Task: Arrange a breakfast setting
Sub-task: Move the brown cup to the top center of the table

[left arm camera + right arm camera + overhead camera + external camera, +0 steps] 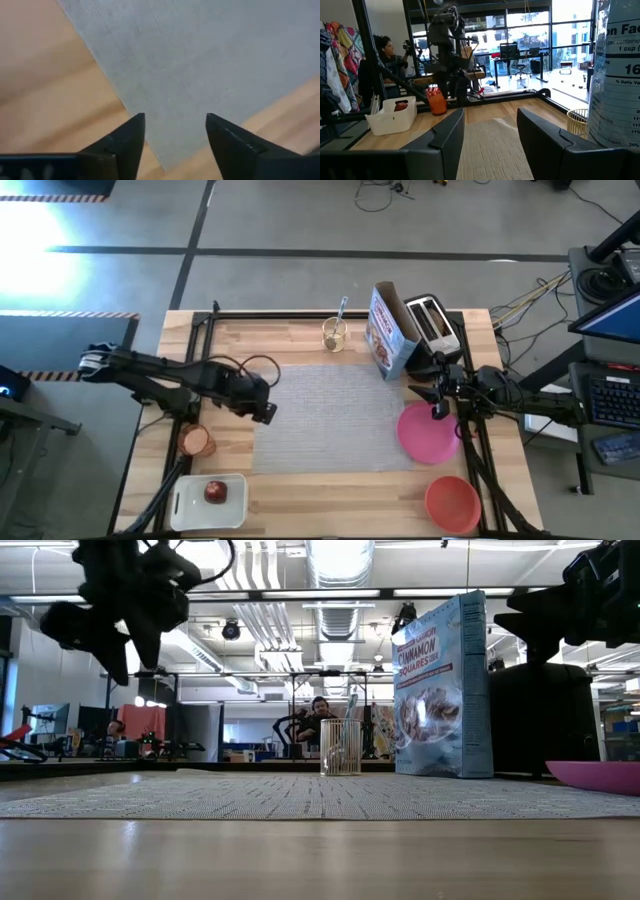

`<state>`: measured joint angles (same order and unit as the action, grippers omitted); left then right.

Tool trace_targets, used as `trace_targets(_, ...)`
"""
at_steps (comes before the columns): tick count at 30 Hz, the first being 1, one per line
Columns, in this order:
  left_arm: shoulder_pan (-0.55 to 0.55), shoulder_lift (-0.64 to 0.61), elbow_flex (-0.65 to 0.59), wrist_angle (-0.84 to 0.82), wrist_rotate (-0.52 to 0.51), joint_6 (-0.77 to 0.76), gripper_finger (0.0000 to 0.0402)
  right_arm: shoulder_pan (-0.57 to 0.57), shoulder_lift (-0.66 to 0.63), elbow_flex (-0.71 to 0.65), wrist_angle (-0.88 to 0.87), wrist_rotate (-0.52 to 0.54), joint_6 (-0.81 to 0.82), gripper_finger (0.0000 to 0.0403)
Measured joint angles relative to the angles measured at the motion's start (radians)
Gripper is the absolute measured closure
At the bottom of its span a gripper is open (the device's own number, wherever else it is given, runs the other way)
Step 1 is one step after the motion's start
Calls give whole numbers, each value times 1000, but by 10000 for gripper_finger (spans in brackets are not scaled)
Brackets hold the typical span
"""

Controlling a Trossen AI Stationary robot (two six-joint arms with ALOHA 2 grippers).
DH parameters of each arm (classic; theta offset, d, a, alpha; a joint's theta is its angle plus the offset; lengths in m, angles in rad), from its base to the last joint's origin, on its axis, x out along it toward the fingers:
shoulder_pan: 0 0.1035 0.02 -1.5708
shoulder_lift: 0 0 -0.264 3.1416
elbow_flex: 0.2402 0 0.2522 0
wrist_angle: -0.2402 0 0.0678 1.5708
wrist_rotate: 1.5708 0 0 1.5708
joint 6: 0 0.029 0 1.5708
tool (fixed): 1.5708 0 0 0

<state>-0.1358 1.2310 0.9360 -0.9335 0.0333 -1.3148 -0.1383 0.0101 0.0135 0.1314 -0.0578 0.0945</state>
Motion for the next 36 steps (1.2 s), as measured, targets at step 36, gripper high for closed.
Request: trace_targets(36,-459,-169,-1,-347,41,-648,146,0,0,0,0,0,0,232)
